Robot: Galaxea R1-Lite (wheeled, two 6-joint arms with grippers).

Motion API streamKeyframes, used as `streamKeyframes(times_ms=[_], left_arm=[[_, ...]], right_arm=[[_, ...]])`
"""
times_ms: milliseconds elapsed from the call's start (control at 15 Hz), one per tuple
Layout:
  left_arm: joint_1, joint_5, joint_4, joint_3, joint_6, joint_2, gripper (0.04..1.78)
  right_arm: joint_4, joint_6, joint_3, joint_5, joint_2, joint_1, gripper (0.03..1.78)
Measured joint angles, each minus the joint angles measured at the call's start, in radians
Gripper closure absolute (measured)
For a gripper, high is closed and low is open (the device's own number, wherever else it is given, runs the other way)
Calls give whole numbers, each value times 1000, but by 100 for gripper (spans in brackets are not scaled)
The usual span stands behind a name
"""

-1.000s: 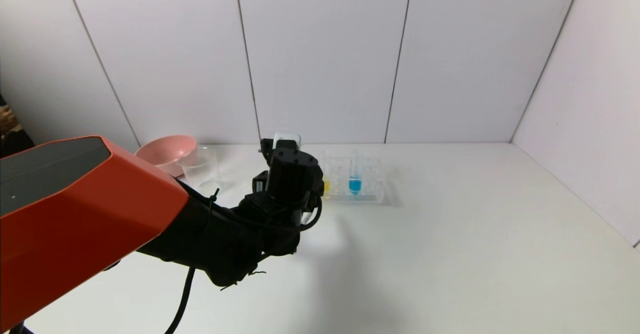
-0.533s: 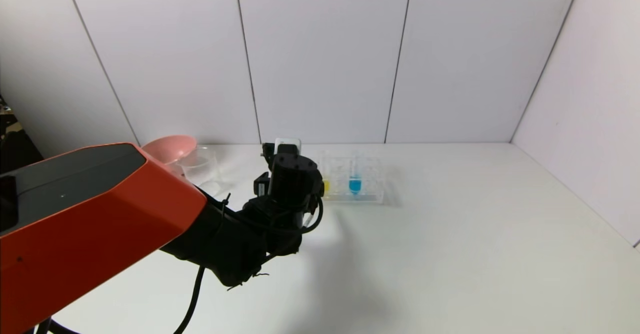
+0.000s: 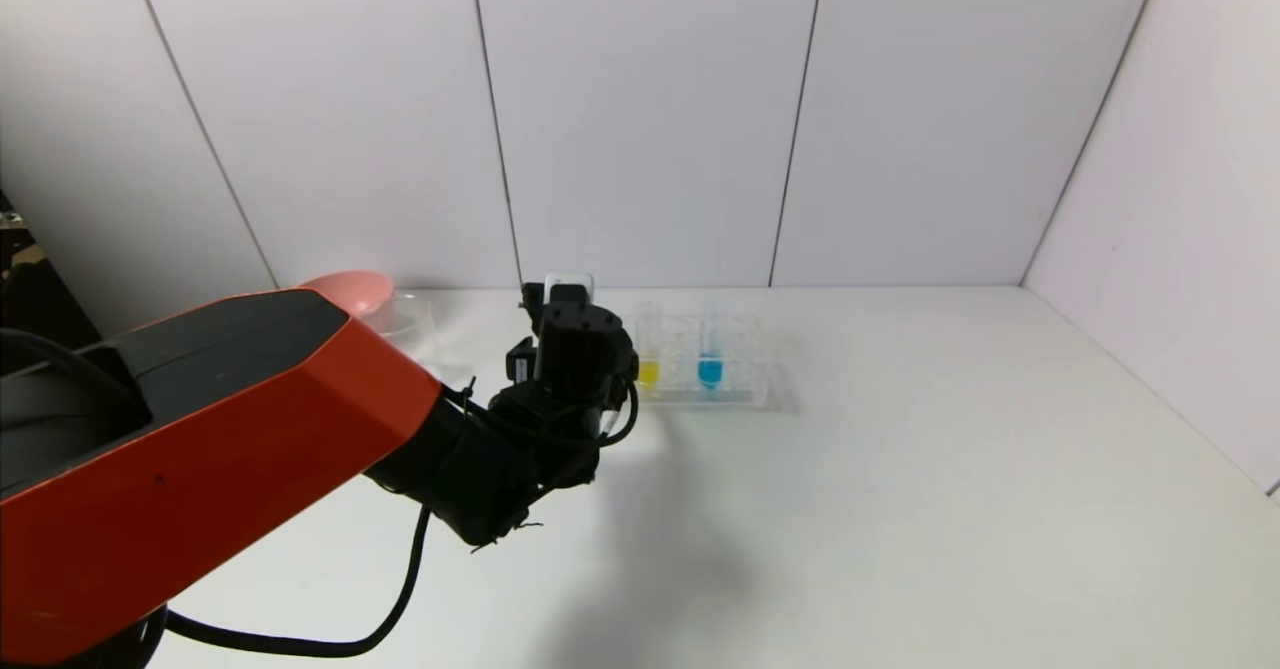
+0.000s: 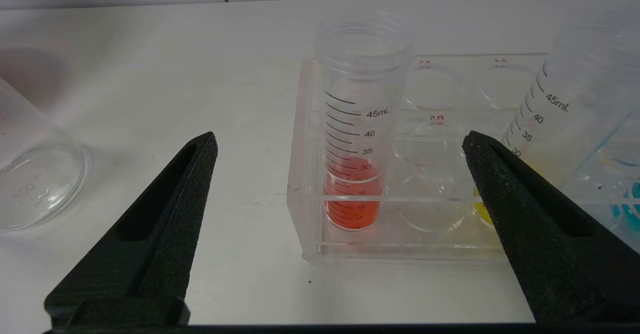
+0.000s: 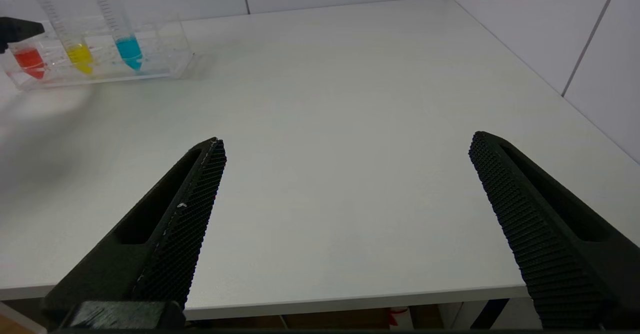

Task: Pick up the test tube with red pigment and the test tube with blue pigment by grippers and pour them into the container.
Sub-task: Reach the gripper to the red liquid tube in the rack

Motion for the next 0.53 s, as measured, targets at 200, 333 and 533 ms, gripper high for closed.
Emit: streamKeyframes(times_ms=[200, 333, 533], left_arm=[[1, 0, -1, -19, 2, 21, 10], [6, 0, -2, -26, 1, 29, 10], [9, 0, -2, -31, 2, 34, 19]], right_arm=[[0, 0, 0, 0, 0, 0, 4], [0, 0, 0, 0, 0, 0, 4], [0, 0, 0, 0, 0, 0, 4]])
